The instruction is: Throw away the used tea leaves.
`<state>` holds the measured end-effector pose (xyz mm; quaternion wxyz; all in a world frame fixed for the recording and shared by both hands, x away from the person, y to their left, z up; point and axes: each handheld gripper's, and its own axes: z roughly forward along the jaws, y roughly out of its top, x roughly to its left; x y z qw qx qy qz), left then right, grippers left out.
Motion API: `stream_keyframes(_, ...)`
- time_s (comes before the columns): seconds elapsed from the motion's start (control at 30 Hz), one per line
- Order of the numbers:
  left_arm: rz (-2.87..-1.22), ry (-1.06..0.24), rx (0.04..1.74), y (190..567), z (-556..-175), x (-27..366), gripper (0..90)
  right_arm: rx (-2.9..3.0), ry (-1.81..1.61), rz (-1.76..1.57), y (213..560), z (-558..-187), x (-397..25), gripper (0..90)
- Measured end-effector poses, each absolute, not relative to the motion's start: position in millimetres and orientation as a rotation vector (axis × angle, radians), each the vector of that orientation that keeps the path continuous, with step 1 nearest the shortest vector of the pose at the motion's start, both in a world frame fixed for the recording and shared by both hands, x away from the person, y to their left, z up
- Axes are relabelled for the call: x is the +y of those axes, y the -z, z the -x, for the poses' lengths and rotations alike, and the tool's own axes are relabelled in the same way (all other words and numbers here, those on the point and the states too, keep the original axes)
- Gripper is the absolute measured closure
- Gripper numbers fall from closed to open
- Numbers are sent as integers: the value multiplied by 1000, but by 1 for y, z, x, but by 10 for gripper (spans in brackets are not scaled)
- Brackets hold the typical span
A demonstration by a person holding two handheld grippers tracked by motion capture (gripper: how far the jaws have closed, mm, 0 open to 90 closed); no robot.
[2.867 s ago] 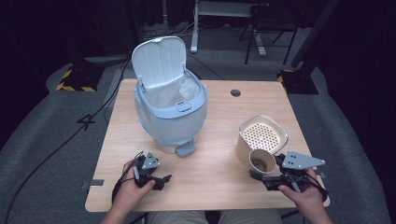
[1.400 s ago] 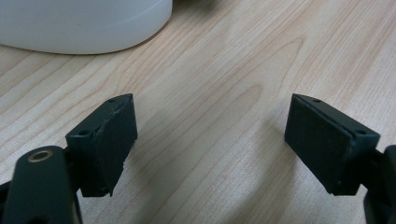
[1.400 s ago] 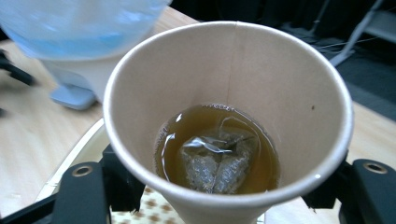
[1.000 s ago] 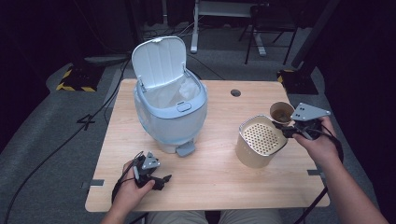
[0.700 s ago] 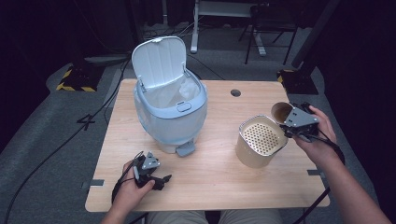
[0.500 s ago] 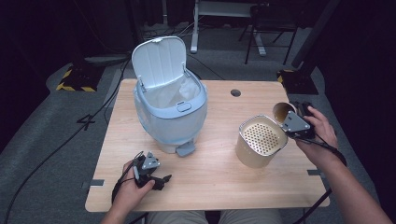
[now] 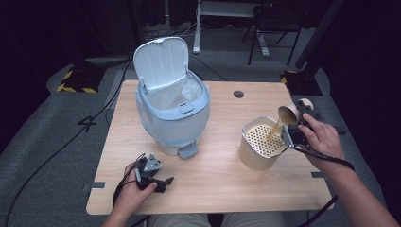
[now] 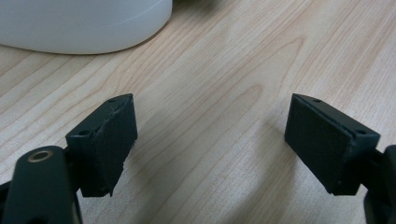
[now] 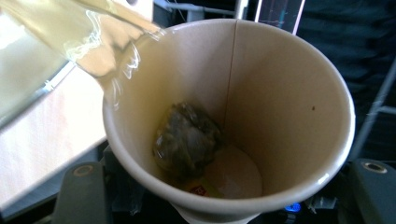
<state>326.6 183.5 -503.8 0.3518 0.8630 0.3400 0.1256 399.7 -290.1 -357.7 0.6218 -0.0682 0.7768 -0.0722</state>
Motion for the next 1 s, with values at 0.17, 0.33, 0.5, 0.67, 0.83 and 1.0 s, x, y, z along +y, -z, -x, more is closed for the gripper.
stream_keyframes(0.17,-2233,-325,880,504,-327,183,175,1689,293,237,364,-396,-287,313)
stream_keyframes(0.33,-2234,-325,880,504,-327,183,176,1622,373,313,367,-394,-285,312)
stream_keyframes(0.5,-2233,-326,881,504,-327,183,176,1533,477,383,371,-392,-283,314)
stream_keyframes(0.67,-2233,-326,881,504,-327,183,176,1480,536,424,375,-391,-281,314)
stream_keyframes(0.83,-2234,-325,880,504,-327,183,176,1427,615,503,380,-389,-277,314)
stream_keyframes(1.0,-2234,-325,880,504,-327,183,176,1414,623,510,377,-388,-276,314)
